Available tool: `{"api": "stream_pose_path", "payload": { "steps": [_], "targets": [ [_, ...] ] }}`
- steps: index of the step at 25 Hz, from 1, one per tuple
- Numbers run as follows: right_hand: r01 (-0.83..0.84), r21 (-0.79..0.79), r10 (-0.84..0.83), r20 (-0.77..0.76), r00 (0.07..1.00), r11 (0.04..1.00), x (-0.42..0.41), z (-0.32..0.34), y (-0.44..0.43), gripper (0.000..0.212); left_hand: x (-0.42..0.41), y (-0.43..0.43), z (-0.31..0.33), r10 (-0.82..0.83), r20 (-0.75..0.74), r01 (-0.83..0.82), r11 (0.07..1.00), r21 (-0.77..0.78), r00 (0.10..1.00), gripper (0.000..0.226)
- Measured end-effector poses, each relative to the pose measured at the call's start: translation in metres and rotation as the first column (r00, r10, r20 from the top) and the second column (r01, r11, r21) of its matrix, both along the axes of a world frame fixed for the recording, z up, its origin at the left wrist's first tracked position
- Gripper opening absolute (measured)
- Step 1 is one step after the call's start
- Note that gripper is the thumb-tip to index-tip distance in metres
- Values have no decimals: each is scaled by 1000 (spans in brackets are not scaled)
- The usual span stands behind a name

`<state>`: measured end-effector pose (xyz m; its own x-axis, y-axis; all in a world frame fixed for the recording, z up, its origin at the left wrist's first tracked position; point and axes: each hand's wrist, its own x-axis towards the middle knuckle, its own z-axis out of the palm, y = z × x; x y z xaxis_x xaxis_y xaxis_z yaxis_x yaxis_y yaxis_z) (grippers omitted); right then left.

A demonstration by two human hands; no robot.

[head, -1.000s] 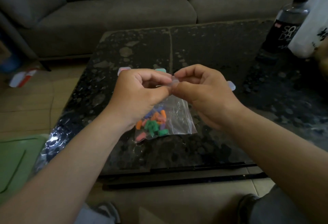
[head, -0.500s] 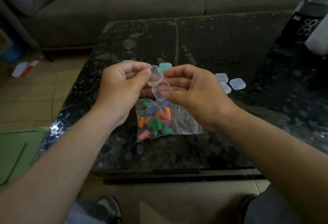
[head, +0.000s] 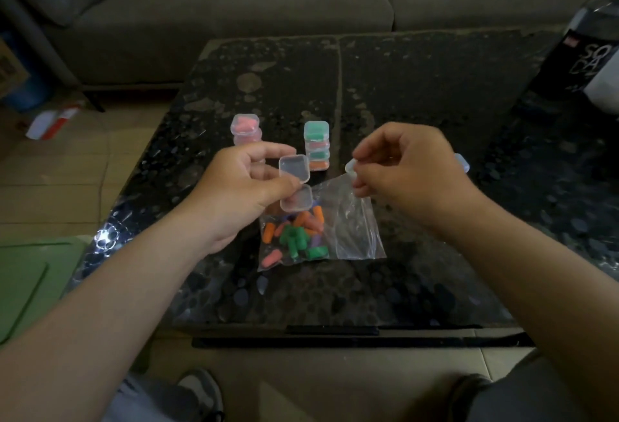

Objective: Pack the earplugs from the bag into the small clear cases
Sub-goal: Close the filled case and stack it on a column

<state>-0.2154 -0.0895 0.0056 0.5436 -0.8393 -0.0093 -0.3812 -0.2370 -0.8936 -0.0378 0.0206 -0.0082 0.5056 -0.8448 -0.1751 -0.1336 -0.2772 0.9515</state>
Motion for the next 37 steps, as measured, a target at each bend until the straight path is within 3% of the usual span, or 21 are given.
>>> {"api": "stream_pose_path", "payload": {
  "steps": [3,6,12,19,25,29,37],
  "targets": [
    [13,71,1,-198,980,997,-6,-5,-8,17,1,6,-3,-43,34,41,998,40,999,34],
    [30,171,21,-289,957,985,-3,-12,-9,14,0,7,-8,-57,48,54,996,65,997,34],
    [-64,454,170,-197,965,888,11,-17,4,7,-1,5,-18,-17,25,14,996,86,1000,32],
    [-133,249,205,-292,934,959,27,-32,5,17,0,4,-21,-33,9,32,996,80,999,32],
    [-149,177,199,-314,928,973,29,-35,8,5,1,5,-23,-37,26,36,997,63,999,32],
    [-137,246,212,-313,926,960,29,-29,10,2,0,4,-23,-40,36,38,998,56,999,32],
    [-114,143,155,-327,932,983,15,-18,3,14,-2,4,-21,-44,50,42,998,48,998,31]
  ]
}}
